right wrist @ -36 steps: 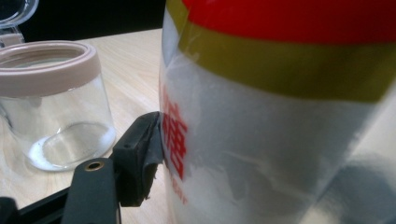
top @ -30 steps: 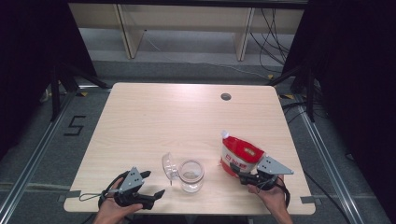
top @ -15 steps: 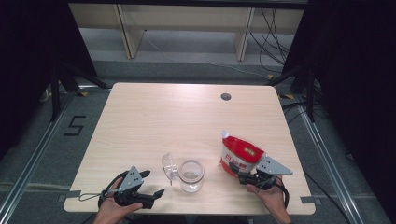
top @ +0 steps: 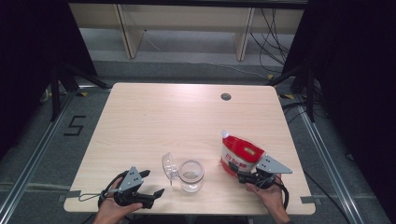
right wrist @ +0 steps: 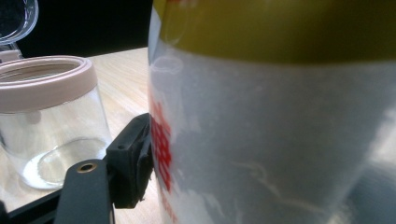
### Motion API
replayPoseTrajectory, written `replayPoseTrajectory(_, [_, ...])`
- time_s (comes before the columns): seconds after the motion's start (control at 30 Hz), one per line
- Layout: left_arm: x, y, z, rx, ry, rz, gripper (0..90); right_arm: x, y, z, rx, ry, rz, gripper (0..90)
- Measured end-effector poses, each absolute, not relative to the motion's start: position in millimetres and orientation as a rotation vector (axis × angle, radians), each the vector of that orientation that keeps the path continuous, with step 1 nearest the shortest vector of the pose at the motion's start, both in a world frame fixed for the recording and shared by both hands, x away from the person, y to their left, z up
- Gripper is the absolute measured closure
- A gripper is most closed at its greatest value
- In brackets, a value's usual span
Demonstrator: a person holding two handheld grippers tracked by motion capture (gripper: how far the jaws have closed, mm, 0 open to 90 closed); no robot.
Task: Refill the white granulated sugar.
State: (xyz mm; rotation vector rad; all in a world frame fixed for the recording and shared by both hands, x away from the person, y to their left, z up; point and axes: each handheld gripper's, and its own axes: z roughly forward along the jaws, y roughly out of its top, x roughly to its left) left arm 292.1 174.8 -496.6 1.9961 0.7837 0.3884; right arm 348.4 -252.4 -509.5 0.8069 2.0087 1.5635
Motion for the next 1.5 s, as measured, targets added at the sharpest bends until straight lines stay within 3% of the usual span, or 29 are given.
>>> replayPoseTrajectory(1.13, [292.0, 173.9, -497.4, 1.998, 0.785, 0.39, 16.3, 357.4, -247.4, -516.9, 0.794, 1.982, 1.593, 33.0])
replayPoseTrajectory(1.5, [292.1, 174.7, -496.8, 2.005, 0.777, 0.392, 16.3, 356.4, -244.6, -513.8, 0.741, 2.004, 1.575, 42.0])
